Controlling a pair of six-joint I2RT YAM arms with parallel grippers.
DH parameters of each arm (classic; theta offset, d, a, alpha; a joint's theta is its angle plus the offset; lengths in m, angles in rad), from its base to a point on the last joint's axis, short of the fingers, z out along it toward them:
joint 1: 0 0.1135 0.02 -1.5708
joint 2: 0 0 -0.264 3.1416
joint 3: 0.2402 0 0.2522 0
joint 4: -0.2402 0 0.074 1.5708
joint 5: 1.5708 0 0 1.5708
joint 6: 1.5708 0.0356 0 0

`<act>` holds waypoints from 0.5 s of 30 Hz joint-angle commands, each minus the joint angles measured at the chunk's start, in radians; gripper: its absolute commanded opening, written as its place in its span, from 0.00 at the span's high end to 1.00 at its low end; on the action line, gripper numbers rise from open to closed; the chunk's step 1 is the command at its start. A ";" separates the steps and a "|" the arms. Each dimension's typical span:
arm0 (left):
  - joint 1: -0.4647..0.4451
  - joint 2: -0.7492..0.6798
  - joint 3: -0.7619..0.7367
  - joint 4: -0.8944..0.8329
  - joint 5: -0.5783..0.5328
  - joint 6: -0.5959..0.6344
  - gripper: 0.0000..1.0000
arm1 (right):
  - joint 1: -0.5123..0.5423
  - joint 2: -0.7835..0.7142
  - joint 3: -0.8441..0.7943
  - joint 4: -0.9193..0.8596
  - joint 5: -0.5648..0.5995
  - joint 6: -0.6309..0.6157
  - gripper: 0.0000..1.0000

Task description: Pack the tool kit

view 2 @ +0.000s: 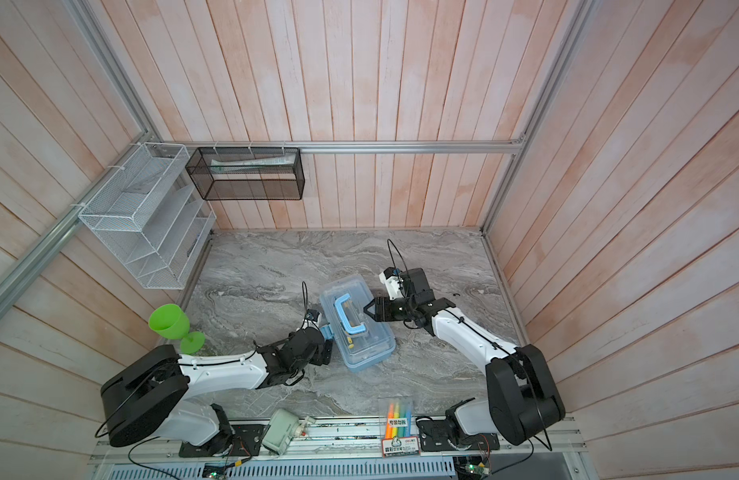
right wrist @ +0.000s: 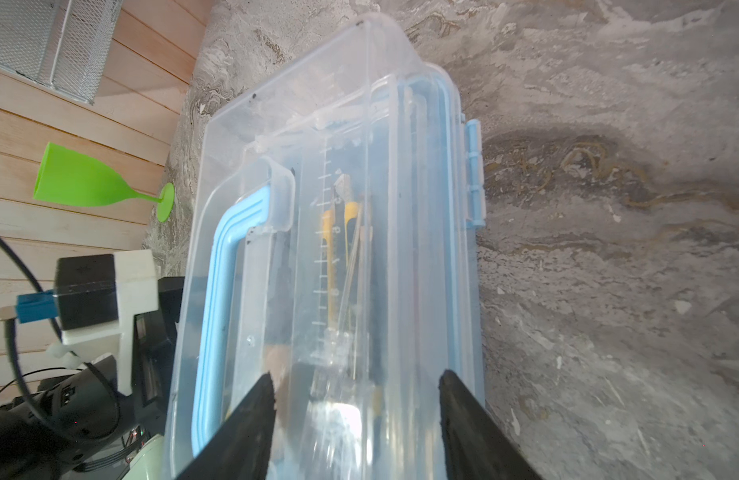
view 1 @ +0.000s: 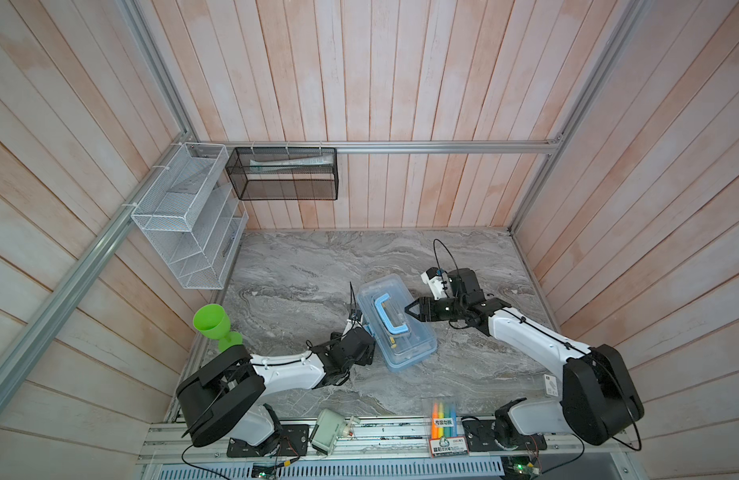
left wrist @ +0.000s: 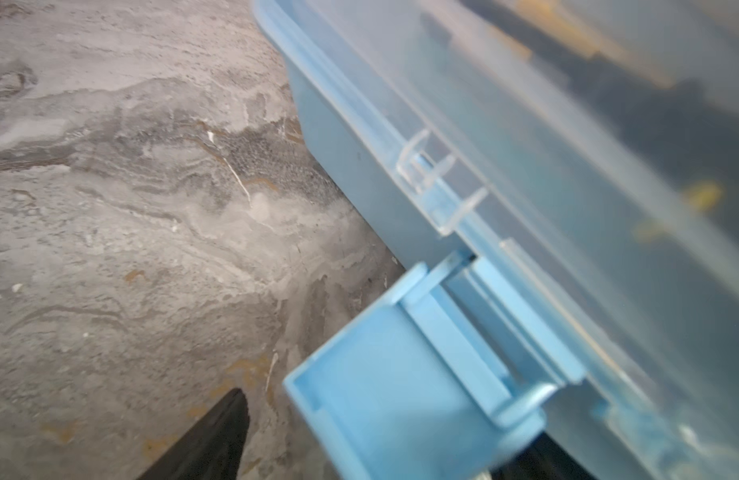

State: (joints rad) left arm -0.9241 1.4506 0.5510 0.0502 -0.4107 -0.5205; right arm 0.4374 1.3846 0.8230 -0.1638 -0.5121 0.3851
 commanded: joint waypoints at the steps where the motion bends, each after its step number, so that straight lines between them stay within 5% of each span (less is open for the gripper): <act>1: 0.010 -0.026 -0.022 -0.025 -0.075 -0.034 0.11 | 0.009 -0.030 -0.018 -0.010 -0.019 0.015 0.40; 10: 0.052 -0.068 0.000 -0.091 -0.045 -0.122 0.15 | 0.009 -0.054 -0.045 -0.006 -0.014 0.028 0.40; 15: 0.098 -0.116 -0.047 0.038 0.065 -0.121 0.15 | 0.009 -0.056 -0.057 0.003 -0.037 0.025 0.40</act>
State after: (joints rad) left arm -0.8463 1.3529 0.5285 0.0200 -0.4129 -0.6197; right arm 0.4377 1.3441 0.7834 -0.1574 -0.5117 0.4007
